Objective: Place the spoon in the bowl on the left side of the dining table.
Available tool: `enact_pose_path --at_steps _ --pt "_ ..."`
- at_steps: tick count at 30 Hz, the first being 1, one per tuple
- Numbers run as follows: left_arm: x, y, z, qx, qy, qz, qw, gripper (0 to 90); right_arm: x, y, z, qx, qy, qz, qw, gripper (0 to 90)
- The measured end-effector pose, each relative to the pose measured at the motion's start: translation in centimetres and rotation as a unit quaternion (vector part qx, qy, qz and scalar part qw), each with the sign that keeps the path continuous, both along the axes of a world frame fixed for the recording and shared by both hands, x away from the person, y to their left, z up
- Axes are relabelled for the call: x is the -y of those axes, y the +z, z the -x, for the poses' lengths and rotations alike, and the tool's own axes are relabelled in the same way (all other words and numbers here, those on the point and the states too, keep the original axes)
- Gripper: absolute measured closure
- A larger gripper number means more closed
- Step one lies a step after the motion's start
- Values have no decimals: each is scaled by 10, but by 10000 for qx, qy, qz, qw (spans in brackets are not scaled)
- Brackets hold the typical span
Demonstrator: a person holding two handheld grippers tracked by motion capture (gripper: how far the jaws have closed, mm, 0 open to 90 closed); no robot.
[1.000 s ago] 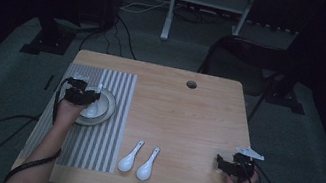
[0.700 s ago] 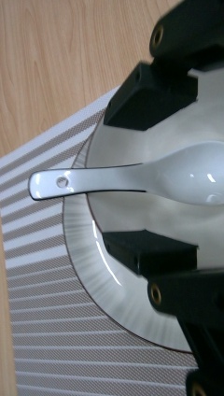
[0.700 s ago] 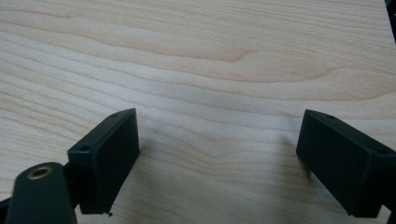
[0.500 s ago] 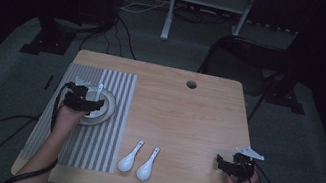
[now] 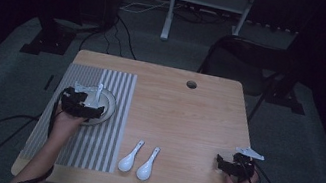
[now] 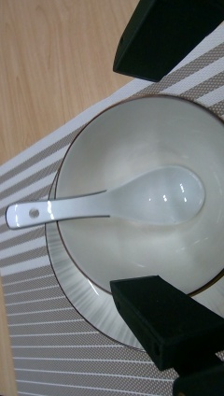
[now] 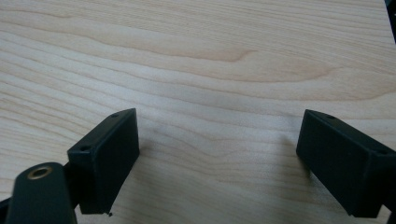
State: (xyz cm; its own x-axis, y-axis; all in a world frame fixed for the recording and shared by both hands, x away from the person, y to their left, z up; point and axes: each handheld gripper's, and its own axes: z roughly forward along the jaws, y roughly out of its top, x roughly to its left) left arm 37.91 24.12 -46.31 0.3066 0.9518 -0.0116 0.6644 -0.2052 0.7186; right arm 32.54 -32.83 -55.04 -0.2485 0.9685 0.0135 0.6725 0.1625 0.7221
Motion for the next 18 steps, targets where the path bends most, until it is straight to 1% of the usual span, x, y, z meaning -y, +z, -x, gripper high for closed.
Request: enact_pose_path --at_steps 1,3,4,5,6,11,12,13,14,15,17,18 --pt "0 0 0 0 0 0 10000 5 0 0 0 0 0 0 10000 125" --pt "-1 0 4 85 8 79 9999 5 0 0 0 1 4 3 10000 124" --pt "-2 0 7 133 55 31 9999 6 0 0 0 0 1 0 10000 124" --pt "-2 0 7 133 55 31 9999 5 0 0 0 0 1 0 10000 124" --pt "-4 -1 11 222 84 52 9997 5 0 0 0 1 3 2 10000 124" --pt "-6 -4 19 256 85 21 9996 6 0 0 0 1 4 3 10000 124" --pt "-8 -5 23 334 129 -43 9993 6 0 0 0 0 4 2 10000 125" --pt "-8 -5 23 334 129 -43 9993 6 0 0 0 0 4 2 10000 125" --pt "-10 -5 27 354 149 54 9992 6 0 0 0 0 3 1 10000 125" --pt "-10 -5 27 354 149 54 9992 6 0 0 0 0 3 1 10000 125" --pt "-11 -7 32 373 176 -21 9991 6 0 0 0 0 3 2 10000 124" --pt "-13 -9 34 351 154 4 9993 6 0 0 0 0 3 2 10000 125"
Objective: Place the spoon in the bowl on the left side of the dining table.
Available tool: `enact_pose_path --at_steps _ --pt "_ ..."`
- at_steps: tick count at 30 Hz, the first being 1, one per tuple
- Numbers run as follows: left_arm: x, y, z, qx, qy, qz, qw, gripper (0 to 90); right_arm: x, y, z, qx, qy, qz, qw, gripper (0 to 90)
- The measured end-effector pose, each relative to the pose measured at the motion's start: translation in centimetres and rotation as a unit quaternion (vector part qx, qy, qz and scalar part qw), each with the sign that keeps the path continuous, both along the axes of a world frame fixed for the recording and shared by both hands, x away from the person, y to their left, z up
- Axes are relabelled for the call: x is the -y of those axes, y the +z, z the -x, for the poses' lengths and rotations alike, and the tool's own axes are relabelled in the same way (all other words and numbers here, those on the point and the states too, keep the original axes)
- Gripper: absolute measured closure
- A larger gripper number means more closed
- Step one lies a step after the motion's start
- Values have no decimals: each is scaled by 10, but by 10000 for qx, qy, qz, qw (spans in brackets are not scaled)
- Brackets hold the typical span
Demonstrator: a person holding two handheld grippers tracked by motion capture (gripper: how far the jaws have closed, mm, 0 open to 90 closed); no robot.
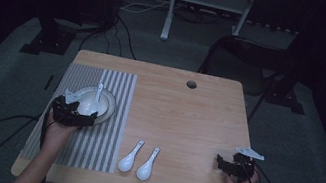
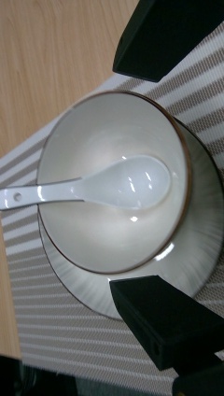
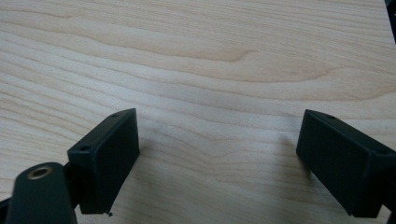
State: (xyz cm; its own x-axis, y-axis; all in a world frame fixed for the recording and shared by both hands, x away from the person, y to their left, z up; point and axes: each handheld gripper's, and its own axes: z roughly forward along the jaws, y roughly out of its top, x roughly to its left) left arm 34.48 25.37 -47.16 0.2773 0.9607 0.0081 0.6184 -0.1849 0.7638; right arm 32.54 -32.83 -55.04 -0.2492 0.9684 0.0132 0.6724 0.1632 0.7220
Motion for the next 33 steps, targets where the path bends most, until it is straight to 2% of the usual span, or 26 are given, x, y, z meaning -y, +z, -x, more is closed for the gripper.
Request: enact_pose_path --at_steps 7,11,14,15,19,22,33 --pt "-4 -6 13 13 15 29 10000 6 0 0 0 0 1 1 10000 124" --pt "-5 -10 21 38 -26 -22 10000 6 0 0 0 1 -1 -1 10000 125" --pt "-7 -15 26 49 -51 42 10000 5 0 0 0 0 -2 -2 10000 125" --pt "-8 -17 28 45 -60 -2 10000 5 0 0 0 0 -2 -2 10000 125" --pt "-14 -23 32 33 -28 38 10000 6 0 0 0 0 -8 -9 10000 125" --pt "-20 -26 39 138 -9 116 9998 5 0 0 0 -5 -8 -6 10000 125" --pt "-28 -39 58 102 60 118 9999 6 0 0 0 -5 -8 -4 10000 124"
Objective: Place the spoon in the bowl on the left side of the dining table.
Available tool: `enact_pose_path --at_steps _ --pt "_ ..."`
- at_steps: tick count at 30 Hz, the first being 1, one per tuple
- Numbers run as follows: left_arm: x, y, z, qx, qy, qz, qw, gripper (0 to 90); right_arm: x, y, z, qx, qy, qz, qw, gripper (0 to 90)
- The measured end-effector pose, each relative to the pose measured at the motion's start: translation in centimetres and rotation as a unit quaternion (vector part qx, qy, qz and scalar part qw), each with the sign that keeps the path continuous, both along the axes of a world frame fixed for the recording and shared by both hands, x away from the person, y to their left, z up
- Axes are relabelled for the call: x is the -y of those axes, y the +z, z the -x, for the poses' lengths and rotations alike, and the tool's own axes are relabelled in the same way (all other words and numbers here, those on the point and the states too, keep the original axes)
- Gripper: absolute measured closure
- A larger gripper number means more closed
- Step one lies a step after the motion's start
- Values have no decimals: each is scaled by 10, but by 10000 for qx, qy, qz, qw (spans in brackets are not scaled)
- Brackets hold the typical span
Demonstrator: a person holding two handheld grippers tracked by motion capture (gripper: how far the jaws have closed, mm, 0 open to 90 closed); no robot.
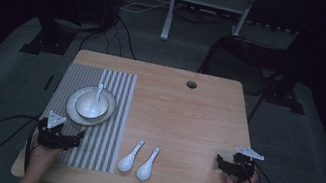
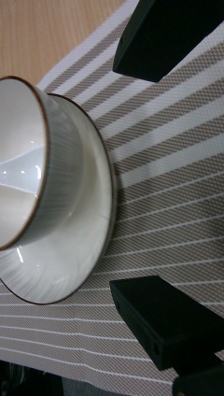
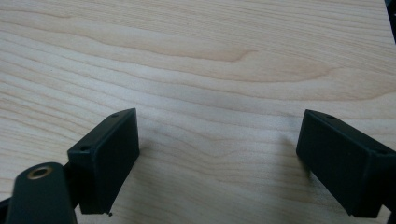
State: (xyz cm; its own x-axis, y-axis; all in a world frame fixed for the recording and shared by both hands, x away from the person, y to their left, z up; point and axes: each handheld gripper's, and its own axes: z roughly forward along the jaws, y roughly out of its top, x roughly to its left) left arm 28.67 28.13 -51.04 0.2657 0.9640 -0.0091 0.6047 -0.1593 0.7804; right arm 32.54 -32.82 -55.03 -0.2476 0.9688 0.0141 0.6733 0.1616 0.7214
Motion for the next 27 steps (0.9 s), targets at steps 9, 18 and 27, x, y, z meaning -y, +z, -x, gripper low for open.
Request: enact_pose_path --at_steps 9,18,27 --pt "-8 -12 16 -50 35 -17 10000 6 0 0 0 1 0 -2 10000 125" --pt "-23 -24 32 -96 210 142 9996 6 0 0 0 1 0 -2 10000 124" --pt "-39 -30 48 -227 374 19 9990 6 0 0 0 0 0 -1 10000 125"
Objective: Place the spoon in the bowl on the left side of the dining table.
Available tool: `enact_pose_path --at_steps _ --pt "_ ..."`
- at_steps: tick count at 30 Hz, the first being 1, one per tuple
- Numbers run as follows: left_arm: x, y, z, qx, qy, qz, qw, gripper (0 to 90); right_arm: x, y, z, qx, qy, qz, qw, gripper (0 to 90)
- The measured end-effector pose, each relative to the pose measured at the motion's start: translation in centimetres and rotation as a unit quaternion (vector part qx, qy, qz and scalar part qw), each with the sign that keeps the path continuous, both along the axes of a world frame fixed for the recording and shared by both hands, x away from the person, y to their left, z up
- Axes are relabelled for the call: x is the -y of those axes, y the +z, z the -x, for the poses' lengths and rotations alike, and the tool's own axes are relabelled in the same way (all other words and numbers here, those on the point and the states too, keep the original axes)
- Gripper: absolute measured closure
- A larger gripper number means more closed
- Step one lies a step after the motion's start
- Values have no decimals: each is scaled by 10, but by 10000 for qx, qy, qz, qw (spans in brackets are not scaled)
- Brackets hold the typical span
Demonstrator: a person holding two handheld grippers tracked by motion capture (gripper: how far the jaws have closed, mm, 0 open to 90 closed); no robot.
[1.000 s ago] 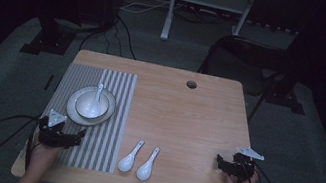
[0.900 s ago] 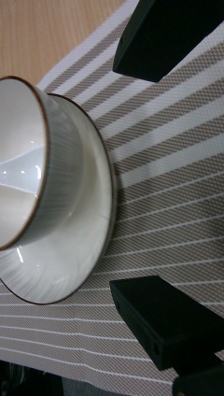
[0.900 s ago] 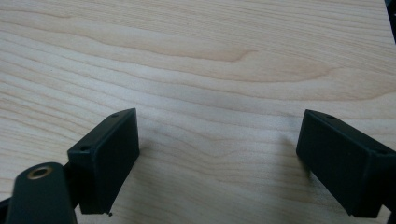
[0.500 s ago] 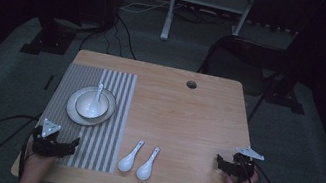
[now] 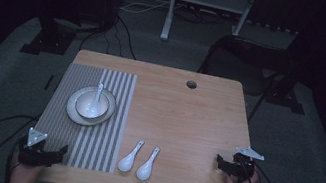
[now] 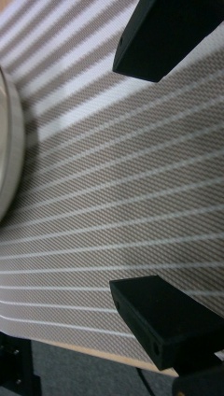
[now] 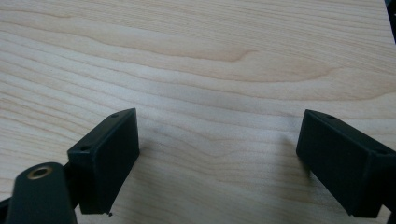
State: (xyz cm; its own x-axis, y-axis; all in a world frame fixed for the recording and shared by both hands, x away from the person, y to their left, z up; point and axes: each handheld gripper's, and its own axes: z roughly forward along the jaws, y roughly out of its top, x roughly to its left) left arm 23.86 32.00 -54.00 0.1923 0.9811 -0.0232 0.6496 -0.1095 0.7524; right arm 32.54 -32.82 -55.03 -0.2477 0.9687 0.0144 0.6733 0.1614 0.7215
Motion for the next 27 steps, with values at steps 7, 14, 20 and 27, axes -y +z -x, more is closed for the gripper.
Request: enact_pose_path --at_steps 7,14,20,27 --pt "-7 -3 7 -60 42 127 9999 6 0 0 0 1 0 -1 10000 124" --pt "-9 -5 16 -85 123 43 9999 6 0 0 0 0 0 -2 10000 124" --pt "-10 -3 24 -23 129 130 9998 6 0 0 0 -1 0 -1 10000 124" --pt "-17 -2 29 53 465 -57 9989 6 0 0 0 2 -2 -4 10000 124"
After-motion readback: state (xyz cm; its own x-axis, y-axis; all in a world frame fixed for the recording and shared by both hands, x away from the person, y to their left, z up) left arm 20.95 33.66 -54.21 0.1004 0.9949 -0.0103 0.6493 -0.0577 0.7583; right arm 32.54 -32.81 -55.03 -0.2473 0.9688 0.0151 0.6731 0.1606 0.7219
